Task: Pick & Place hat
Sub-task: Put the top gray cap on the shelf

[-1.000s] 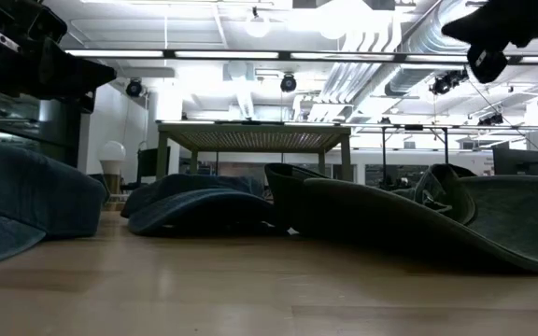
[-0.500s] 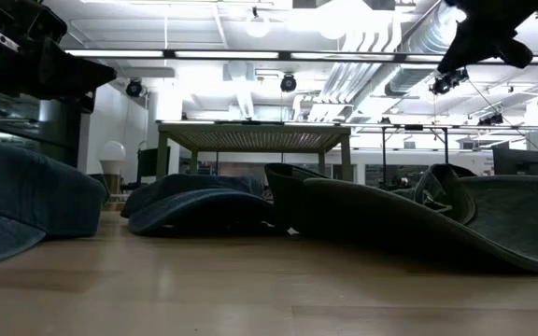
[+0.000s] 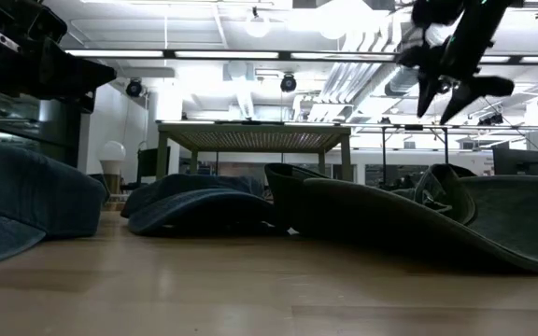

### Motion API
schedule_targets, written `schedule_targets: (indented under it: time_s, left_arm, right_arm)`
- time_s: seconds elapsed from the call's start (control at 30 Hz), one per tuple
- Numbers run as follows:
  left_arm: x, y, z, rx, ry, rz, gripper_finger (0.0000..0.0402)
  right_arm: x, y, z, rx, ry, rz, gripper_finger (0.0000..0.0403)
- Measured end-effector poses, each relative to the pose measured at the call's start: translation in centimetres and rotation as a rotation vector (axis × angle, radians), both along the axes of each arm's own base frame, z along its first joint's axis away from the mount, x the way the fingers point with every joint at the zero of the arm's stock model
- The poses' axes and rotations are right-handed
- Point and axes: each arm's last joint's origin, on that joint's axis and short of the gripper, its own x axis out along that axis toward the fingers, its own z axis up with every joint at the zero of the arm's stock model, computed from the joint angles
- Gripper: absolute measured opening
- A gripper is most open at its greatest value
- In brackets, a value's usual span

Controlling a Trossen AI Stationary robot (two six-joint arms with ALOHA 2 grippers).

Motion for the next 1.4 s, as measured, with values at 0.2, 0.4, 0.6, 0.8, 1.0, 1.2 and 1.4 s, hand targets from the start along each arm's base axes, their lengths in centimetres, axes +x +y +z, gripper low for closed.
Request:
schedule_targets:
  time_s: [0.2,0.4,0.6,0.8,1.0,1.2,1.4]
  left_arm:
    - [0.0,0.0,0.0,0.0,0.0,0.0,0.0005]
    - [0.0,0.0,0.0,0.0,0.0,0.0,0.0005]
    - [0.0,0.0,0.0,0.0,0.0,0.0,0.0005]
    - [0.0,0.0,0.0,0.0,0.0,0.0,0.0005]
    - [0.0,0.0,0.0,0.0,0.0,0.0,0.0005]
    - [0.0,0.0,0.0,0.0,0.0,0.0,0.0005]
    - [0.0,0.0,0.0,0.0,0.0,0.0,0.0005]
  right_arm:
    - [0.9,-2.4,-2.2,0.108,0.07,-0.058,0.0265]
    - [2.0,-5.1,-4.4,0.132,0.121,-0.071,0.0279]
    - [2.6,-8.4,-5.8,0.184,0.216,-0.084,0.0279]
    - [2.4,-10.8,-6.9,0.318,0.36,-0.073,0.0279]
    - [1.9,-11.7,-7.8,0.358,0.423,-0.08,0.0279]
    - [2.6,-12.7,-9.4,0.35,0.422,-0.069,0.0279]
    - [3.2,-13.7,-11.3,0.357,0.426,-0.07,0.0279]
